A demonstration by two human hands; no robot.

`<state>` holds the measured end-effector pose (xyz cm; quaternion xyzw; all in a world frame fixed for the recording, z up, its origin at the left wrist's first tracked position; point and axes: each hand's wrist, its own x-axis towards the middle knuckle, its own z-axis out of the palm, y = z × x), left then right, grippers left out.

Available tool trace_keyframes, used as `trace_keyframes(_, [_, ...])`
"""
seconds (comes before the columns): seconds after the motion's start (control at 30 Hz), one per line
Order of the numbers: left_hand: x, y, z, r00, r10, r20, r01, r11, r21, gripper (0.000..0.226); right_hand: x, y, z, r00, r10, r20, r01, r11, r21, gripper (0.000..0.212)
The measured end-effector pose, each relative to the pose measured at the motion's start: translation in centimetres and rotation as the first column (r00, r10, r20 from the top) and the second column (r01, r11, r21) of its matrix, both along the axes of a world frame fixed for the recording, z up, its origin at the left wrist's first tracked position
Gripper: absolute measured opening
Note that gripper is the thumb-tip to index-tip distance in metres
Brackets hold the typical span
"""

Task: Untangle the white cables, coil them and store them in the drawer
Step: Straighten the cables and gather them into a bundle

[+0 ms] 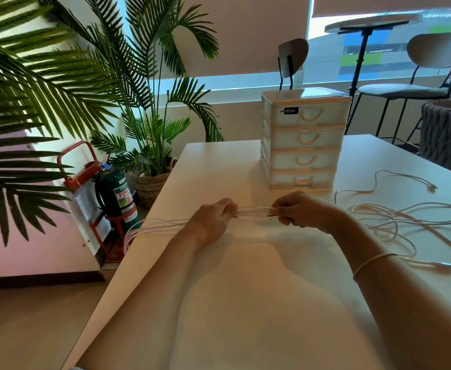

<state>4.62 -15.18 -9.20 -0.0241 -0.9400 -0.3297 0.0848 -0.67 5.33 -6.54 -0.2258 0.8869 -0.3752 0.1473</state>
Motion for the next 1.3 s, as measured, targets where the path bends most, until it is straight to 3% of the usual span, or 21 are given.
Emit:
trace_keyframes(0.17, [0.4,1.0,1.1,1.000,-0.011,0.017,0.017,0.941,-0.338,0.037,0.2,-0.5,0.2,0.994,0.001,-0.107,-0.002,1.000,-0.004,0.020])
trace_keyframes(0.23, [0.2,2.0,1.3,1.000,-0.030,-0.005,0.025,0.914,-0.404,0.036,0.2,-0.7,0.2,0.990,0.002,-0.139,-0.002,1.000,0.002,0.019])
trace_keyframes(0.37, [0.0,2.9,0.8,0.995,-0.055,0.081,0.073,0.969,-0.235,0.031,0.5,-1.0,0.2,0.989,0.036,-0.145,-0.024,0.996,0.085,0.019])
trace_keyframes(0.53, [0.0,2.4,0.6,0.991,-0.088,0.101,0.109,0.970,-0.219,0.023,0.7,-1.4,0.3,0.982,0.108,0.152,-0.101,0.994,-0.048,0.023])
trace_keyframes(0.73, [-0.1,2.6,0.8,0.993,-0.090,0.081,0.106,0.967,-0.232,0.023,0.6,-1.9,0.2,0.994,0.108,0.026,-0.108,0.994,0.006,0.016])
trace_keyframes(0.83, [0.1,2.7,0.8,0.995,-0.087,0.043,0.095,0.973,-0.213,0.028,0.8,-1.7,0.5,0.994,0.093,0.056,-0.093,0.996,-0.013,0.015])
trace_keyframes(1.0, [-0.2,2.3,0.5,1.000,-0.004,-0.019,0.001,0.985,-0.172,0.026,1.0,-1.7,0.7,0.989,0.067,0.130,-0.084,0.988,0.128,0.027])
trace_keyframes(1.2, [0.3,2.1,0.8,0.986,-0.151,0.072,0.158,0.982,-0.102,0.020,0.5,-1.1,0.5,0.996,-0.001,0.084,0.012,0.992,-0.124,0.014])
trace_keyframes(1.3, [0.1,1.8,0.7,0.992,-0.116,0.046,0.120,0.986,-0.112,0.022,0.6,-1.4,0.4,1.000,0.009,0.019,-0.007,0.995,-0.099,0.014])
